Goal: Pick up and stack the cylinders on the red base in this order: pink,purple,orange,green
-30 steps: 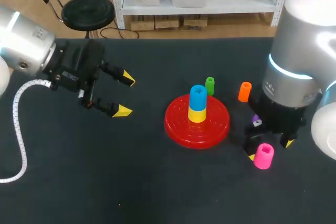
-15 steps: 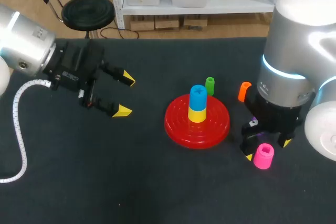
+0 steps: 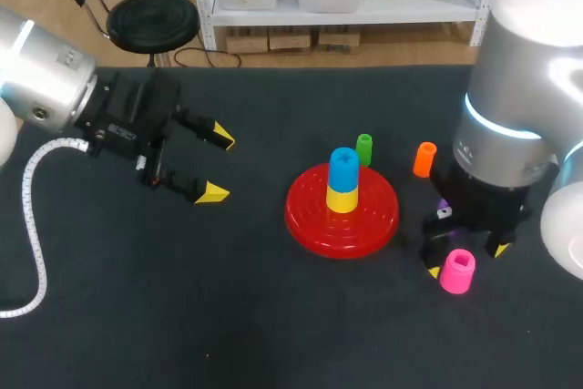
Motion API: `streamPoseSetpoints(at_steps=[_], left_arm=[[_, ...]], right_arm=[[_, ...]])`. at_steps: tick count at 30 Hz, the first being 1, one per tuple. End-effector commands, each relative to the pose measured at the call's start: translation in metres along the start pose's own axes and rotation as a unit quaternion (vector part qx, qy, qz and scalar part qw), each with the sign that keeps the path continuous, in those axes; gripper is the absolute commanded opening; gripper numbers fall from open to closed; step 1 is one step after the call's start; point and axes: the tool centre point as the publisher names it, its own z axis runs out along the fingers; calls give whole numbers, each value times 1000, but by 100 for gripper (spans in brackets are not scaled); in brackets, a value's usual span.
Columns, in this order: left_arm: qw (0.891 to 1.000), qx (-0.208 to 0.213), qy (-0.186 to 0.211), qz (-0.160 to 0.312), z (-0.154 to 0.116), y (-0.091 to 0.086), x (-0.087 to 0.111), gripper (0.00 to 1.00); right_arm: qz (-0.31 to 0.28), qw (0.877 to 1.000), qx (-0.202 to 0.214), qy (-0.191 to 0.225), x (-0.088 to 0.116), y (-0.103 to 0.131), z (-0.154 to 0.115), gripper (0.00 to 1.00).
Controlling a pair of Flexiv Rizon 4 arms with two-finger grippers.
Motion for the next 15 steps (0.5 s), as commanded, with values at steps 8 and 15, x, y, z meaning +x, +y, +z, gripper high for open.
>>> streamPoseSetpoints(at_steps=[8, 15], left_arm=[[1000, -1, -1, 1, 1, 0, 1, 100], [1000, -1, -1, 1, 1, 0, 1, 100]], right_arm=[[4, 1000, -3, -3, 4, -4, 1, 0], [4, 1000, -6, -2, 4, -4, 2, 0]])
